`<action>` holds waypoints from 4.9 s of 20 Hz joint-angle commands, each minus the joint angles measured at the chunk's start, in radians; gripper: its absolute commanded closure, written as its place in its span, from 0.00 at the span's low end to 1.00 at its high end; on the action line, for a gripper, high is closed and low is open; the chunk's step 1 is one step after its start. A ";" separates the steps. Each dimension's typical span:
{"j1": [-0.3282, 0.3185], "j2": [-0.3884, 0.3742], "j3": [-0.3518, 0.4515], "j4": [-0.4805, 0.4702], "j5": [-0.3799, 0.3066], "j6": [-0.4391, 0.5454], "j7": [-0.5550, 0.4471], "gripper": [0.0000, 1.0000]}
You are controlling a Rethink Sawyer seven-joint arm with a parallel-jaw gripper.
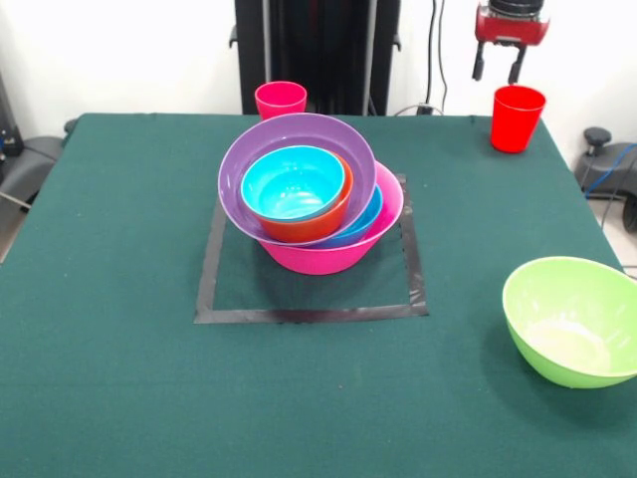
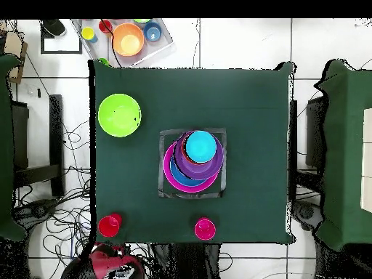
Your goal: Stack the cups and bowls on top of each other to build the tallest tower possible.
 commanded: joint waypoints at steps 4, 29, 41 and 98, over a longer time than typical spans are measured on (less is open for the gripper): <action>0.006 0.032 0.028 -0.200 0.080 0.102 0.143 0.00; 0.027 -0.017 0.017 -0.202 0.097 0.151 0.175 0.00; 0.056 0.103 -0.033 -0.329 0.149 0.126 0.144 0.00; 0.006 -0.026 -0.087 -0.309 0.090 0.281 0.162 0.00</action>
